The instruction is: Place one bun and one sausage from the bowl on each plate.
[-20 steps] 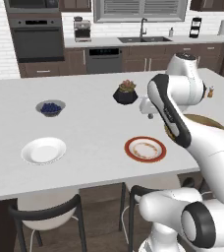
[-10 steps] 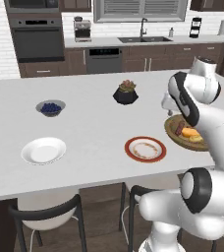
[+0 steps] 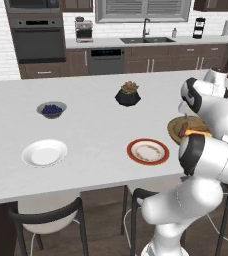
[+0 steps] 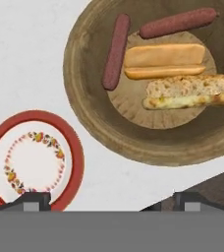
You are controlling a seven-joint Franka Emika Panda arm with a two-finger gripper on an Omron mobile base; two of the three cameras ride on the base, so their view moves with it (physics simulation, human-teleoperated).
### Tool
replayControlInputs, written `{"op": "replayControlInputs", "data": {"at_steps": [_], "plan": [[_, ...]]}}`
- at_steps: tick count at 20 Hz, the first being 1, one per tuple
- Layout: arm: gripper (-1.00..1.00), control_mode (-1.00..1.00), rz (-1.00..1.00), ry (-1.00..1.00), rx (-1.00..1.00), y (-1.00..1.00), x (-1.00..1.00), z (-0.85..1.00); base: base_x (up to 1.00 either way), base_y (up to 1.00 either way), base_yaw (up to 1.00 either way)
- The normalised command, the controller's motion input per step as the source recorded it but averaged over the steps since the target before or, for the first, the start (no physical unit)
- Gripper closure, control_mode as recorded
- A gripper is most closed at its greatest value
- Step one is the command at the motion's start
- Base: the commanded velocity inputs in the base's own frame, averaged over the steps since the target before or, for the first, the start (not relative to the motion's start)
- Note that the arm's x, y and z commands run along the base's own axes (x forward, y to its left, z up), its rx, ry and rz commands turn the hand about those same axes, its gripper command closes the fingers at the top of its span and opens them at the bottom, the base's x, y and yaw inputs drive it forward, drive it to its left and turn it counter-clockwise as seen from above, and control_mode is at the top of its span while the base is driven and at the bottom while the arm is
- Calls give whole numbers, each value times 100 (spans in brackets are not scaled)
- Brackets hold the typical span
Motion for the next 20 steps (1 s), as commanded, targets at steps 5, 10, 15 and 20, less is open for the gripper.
{"op": "replayControlInputs", "data": {"at_steps": [5, 10, 15, 20], "plan": [[-100, -100, -2, 0, 0, -30, 27, -48, 0, 0, 0], [-100, -100, 0, 0, 0, -2, 40, -48, 0, 0, 0], [-100, -100, 0, 0, 0, 0, 28, -40, 0, 0, 0], [-100, -100, -2, 0, 4, 0, 14, -34, 0, 0, 0]]}}
